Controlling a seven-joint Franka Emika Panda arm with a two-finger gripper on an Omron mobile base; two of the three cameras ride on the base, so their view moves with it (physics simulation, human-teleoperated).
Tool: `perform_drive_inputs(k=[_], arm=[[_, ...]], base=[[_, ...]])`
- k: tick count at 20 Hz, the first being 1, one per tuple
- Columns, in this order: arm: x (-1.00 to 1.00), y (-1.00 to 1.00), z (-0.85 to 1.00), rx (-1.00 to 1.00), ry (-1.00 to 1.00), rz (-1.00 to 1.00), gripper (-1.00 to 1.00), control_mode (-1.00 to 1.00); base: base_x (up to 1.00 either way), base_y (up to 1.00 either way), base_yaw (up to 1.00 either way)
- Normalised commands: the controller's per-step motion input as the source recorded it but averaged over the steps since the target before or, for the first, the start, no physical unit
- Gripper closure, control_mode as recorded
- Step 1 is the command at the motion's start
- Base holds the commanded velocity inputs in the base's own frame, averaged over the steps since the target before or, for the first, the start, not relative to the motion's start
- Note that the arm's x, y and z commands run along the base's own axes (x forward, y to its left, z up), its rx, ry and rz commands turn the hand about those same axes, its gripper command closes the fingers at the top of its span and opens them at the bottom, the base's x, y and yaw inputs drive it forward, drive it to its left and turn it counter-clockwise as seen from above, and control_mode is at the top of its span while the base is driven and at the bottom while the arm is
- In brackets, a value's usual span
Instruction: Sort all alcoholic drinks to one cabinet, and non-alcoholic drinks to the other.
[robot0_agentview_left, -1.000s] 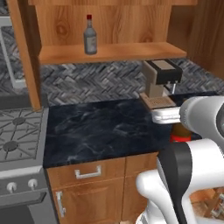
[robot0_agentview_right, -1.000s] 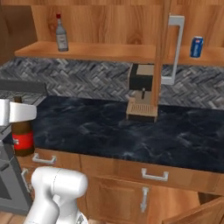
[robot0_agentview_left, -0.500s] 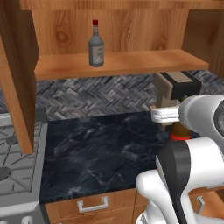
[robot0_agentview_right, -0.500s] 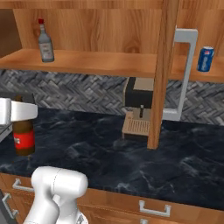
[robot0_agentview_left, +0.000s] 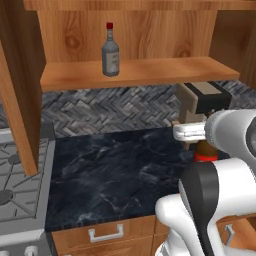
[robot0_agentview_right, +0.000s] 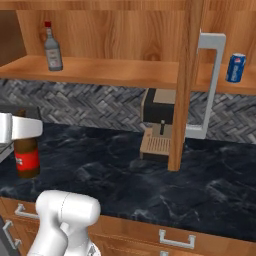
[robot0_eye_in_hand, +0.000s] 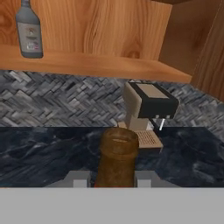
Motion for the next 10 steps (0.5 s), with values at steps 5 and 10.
perform_drive_inputs(k=[5,10], arm=[[0.00,0.00,0.66,0.00,-0.03,0.04,1.00,-1.00],[0.00,0.00,0.86,0.00,-0.05,0.04,1.00,-1.00]], base=[[0.00,0.00,0.01],[0.00,0.00,0.00]])
